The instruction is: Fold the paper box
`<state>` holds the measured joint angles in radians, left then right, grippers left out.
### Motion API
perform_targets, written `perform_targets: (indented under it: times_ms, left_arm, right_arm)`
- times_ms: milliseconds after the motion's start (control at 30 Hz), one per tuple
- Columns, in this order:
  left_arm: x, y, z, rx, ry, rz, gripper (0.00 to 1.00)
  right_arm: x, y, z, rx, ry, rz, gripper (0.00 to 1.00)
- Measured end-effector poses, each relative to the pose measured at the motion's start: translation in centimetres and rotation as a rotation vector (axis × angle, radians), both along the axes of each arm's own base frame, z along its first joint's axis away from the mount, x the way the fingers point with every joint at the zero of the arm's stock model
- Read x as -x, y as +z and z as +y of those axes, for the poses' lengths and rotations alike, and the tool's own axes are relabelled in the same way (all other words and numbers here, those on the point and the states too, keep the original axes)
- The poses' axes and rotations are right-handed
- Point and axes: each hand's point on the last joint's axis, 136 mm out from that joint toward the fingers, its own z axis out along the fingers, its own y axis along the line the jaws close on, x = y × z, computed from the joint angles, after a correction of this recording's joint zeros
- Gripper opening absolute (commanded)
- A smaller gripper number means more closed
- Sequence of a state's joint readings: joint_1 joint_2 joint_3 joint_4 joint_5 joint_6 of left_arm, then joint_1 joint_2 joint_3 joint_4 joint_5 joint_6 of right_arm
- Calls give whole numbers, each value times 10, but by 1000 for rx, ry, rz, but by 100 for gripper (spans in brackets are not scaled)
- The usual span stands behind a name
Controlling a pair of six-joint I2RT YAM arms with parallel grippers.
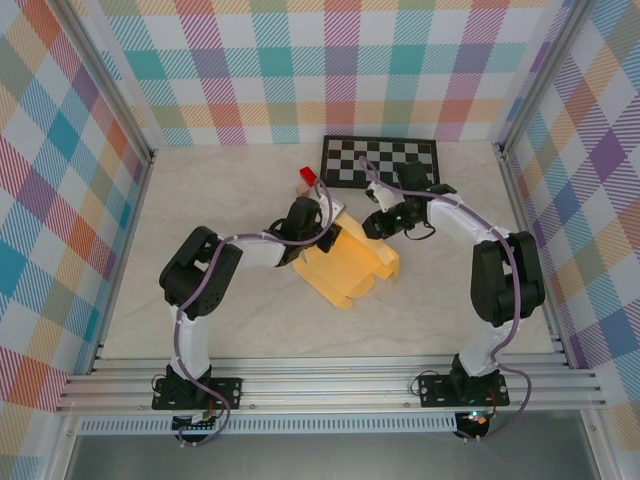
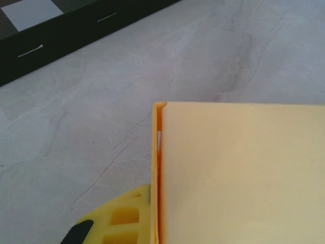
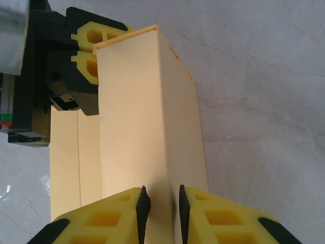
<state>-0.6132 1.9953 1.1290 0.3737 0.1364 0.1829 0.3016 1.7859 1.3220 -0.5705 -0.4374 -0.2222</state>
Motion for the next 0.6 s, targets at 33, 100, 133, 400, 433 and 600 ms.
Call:
perform_targets:
  times_ms: [33,100,133,400,433,600]
  left_arm:
    - [0,0,0,1,7,0,0]
    - [2,0,-1,5,22,-5,0]
    - [4,-1,-1,5,30,-5,0]
    - [18,0,15,-51,142,-32,0]
    - [19,0,18,-62,161,-37,0]
    - [22,4,40,-91,288,-62,0]
  right_arm:
    - [0,1,0,-4,-4,2,27]
    - [-1,3,0,-8,-18,8,27]
    - [-2,4,0,-11,-25,10,28]
    - [-7,52,-14,-4,-175,-53,32]
    - [-8,62,-17,-7,-204,-68,33]
    - [-2,98,-25,-63,-361,-52,38]
